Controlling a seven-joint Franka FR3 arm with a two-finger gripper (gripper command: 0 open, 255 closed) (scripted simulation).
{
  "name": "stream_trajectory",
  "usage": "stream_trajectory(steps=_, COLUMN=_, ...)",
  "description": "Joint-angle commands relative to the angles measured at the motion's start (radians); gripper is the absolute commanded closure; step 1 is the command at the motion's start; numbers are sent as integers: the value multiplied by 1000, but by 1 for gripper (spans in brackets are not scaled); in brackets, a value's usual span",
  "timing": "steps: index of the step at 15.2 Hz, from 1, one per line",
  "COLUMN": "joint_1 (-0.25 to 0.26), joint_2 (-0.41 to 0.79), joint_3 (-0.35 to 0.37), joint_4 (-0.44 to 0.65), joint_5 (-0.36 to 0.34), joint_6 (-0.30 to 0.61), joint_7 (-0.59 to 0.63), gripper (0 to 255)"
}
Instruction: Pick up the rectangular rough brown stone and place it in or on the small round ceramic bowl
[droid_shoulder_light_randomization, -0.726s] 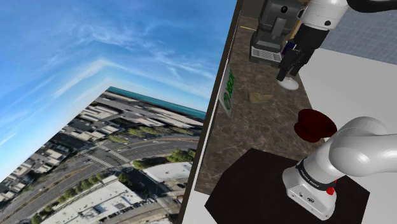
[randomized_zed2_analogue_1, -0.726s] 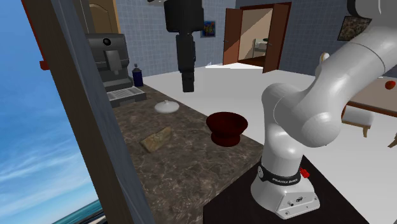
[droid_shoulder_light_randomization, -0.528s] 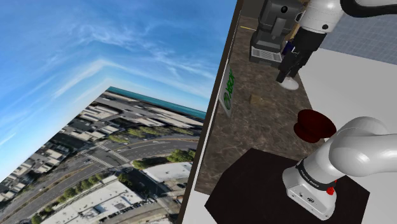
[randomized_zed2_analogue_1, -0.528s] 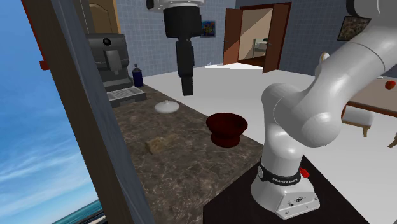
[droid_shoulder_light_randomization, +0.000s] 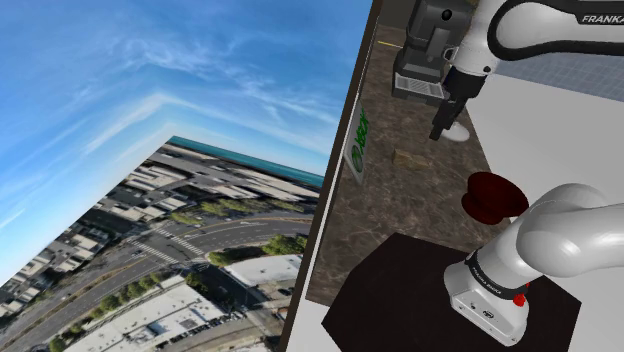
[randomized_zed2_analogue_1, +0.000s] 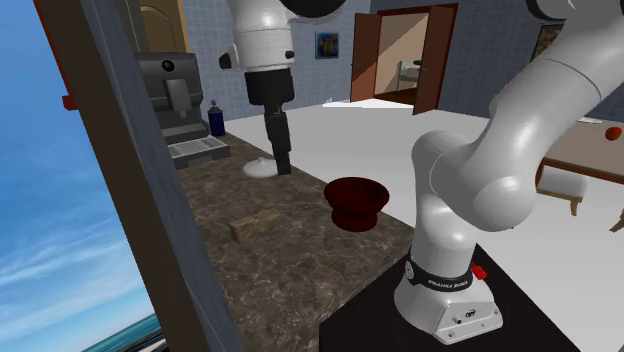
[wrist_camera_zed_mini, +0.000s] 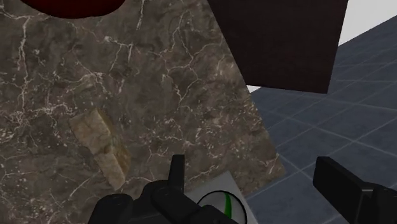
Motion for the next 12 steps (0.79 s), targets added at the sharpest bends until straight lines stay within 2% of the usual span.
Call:
stream_trajectory(steps=1, joint_1=0, joint_2=53, joint_3=-36, joint_4=0, joint_5=-26, joint_6=46, joint_7=-70, gripper=0)
stream_trajectory(steps=7, joint_1=2, joint_2=242, joint_3=-141, joint_4=16, joint_5=-82, joint_6=194, joint_7=-274, gripper=0)
stream_trajectory(steps=12, joint_1=11, joint_2=435, joint_3=-215, joint_4=73, joint_5=-90, joint_6=312, joint_7=-446, gripper=0)
